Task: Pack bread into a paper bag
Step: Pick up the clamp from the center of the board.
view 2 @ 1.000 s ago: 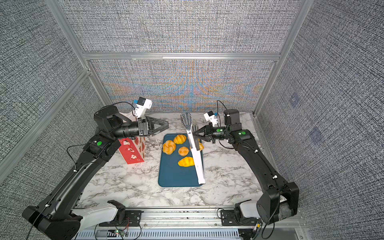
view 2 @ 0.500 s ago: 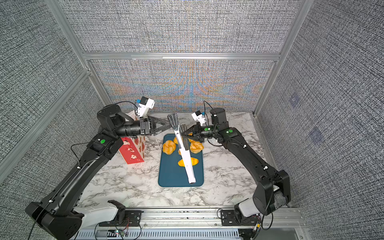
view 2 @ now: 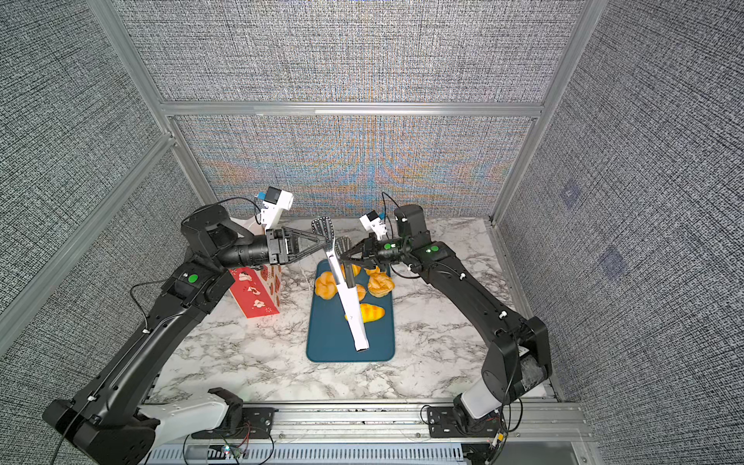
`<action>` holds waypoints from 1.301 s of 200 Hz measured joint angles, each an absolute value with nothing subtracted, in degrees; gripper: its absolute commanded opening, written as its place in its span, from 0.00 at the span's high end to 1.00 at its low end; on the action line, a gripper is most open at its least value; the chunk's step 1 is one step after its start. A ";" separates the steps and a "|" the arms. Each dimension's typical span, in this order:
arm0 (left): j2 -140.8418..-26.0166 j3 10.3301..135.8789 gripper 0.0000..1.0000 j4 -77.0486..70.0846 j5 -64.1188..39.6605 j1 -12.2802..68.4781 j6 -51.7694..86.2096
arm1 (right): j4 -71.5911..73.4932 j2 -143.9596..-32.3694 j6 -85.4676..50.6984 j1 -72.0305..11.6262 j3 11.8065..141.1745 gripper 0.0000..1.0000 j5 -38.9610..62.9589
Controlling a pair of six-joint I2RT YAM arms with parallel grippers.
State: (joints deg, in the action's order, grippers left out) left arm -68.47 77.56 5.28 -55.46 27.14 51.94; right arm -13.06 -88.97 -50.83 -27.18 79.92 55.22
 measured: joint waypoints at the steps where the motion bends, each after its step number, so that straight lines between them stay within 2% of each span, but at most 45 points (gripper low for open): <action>1: -68.47 77.56 0.26 5.28 -55.48 27.14 51.90 | -13.06 -88.95 -50.83 -27.20 79.90 1.00 55.22; 36: -68.69 77.62 0.37 5.50 -54.96 27.14 50.87 | -12.45 -88.79 -51.48 -28.12 78.81 1.00 54.35; 54: -68.73 77.62 0.49 5.96 -54.17 27.11 50.35 | -11.07 -88.71 -52.49 -29.43 77.93 1.00 53.91; 61: -68.73 77.62 0.56 6.09 -54.15 27.07 50.13 | -10.92 -88.73 -52.73 -29.91 77.91 1.00 53.69; 66: -68.73 77.62 0.67 6.15 -54.15 27.05 50.02 | -10.74 -88.75 -52.84 -30.20 77.91 1.00 53.49; 69: -68.73 77.62 0.79 6.15 -54.13 27.00 49.95 | -10.55 -88.77 -52.95 -30.46 77.91 1.00 53.36; 77: -68.71 77.62 0.93 6.28 -54.04 26.96 49.93 | -10.07 -88.82 -53.10 -30.79 77.91 1.00 53.28; 82: -68.66 77.62 0.97 6.59 -53.91 26.96 49.84 | -9.82 -88.86 -53.17 -30.87 77.91 1.00 53.15; 163: -65.36 75.50 0.98 7.38 -52.53 26.48 48.77 | -7.49 -89.82 -52.45 -31.42 79.11 1.00 52.49; 170: -65.32 75.48 0.98 7.35 -52.49 26.46 48.73 | -7.46 -89.84 -52.38 -31.46 79.40 0.92 52.47; 184: -65.30 75.48 0.98 7.18 -52.49 26.33 48.64 | -7.53 -90.00 -52.34 -31.46 80.27 0.41 52.29; 195: -65.30 75.48 0.98 7.62 -52.49 26.22 47.64 | -8.16 -90.24 -53.52 -31.40 81.52 0.19 51.35; 214: -65.32 75.48 0.98 8.71 -52.12 25.74 47.57 | -9.74 -90.59 -53.47 -30.94 84.05 0.01 51.42; 260: -65.36 75.55 0.98 9.17 -50.85 25.34 46.50 | -12.08 -89.54 -53.17 -30.33 85.82 0.01 51.86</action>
State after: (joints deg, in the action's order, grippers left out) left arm -65.36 75.55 9.17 -50.85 25.34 46.50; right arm -12.08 -89.54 -53.17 -30.33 85.82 51.86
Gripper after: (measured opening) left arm 0.075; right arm 0.998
